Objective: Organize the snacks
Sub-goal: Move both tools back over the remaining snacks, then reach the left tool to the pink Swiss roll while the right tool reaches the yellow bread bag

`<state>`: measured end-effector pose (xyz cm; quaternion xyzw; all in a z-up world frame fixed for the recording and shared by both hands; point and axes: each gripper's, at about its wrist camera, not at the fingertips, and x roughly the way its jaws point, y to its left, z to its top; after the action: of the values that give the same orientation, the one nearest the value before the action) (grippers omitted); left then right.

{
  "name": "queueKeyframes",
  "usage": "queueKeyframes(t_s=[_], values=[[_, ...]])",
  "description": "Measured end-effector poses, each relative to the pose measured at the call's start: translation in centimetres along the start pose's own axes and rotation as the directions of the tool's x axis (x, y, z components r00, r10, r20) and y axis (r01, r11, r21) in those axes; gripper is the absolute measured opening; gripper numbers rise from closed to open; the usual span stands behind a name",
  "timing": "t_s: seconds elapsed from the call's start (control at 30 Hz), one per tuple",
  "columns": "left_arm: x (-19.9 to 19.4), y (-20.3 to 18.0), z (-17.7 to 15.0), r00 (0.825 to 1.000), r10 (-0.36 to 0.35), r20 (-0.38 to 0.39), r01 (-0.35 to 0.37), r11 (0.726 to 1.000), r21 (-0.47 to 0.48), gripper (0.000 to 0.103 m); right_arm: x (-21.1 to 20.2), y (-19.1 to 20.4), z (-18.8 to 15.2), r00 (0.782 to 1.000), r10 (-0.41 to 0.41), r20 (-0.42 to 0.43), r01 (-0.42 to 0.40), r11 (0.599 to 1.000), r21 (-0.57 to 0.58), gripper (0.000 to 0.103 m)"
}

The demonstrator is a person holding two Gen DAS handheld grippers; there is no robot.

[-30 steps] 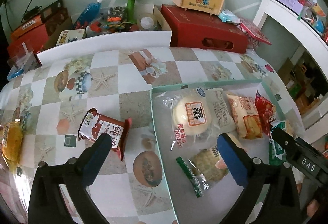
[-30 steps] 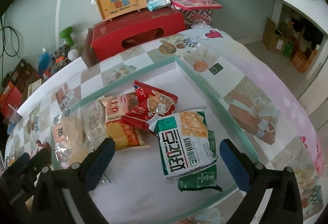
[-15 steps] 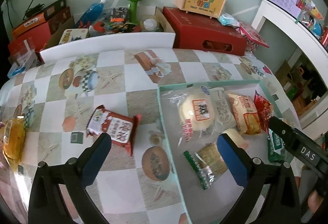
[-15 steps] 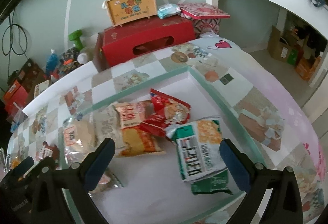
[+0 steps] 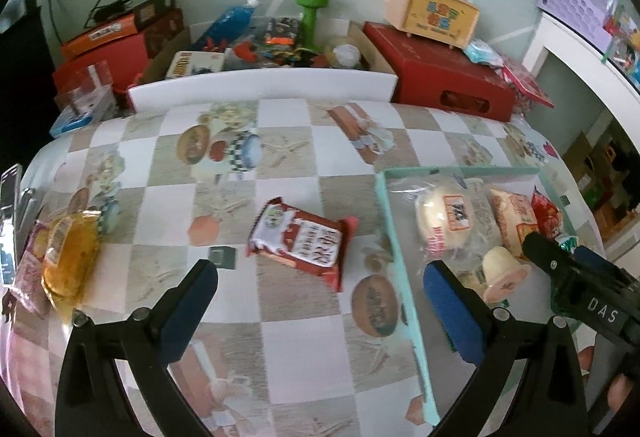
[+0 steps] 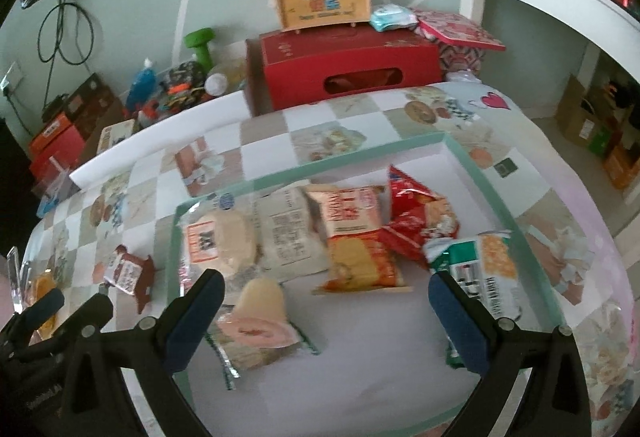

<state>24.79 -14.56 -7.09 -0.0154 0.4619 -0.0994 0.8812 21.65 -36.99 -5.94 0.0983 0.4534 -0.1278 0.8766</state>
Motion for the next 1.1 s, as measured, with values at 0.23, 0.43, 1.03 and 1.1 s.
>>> queueKeyframes(t_s=[0.23,0.43,1.03,1.1], values=[[-0.6,2.4,-0.6,0.999,0.044,0.014,-0.044,0.999,-0.013,0.102,0.0,2.1,-0.1,1.0,0.02,-0.005,-0.02,0.999,-0.039,0.103],[-0.8,5.5,-0.9,0.998,0.057,0.001,-0.057,0.997,-0.054,0.102,0.1,4.9,-0.5,0.998,0.054,-0.012,-0.055,0.995,-0.086,0.103],[-2.6,12.4,-0.5,0.999,0.037,0.017,-0.035,0.995,-0.09,0.102,0.4,14.1,-3.2,0.987,0.155,-0.051,-0.163,0.952,-0.259,0.103],[-2.8,13.0,-0.4,0.999,0.031,0.019,-0.03,0.996,-0.085,0.102,0.6,14.5,-3.4,0.984,0.168,-0.06,-0.178,0.952,-0.251,0.103]])
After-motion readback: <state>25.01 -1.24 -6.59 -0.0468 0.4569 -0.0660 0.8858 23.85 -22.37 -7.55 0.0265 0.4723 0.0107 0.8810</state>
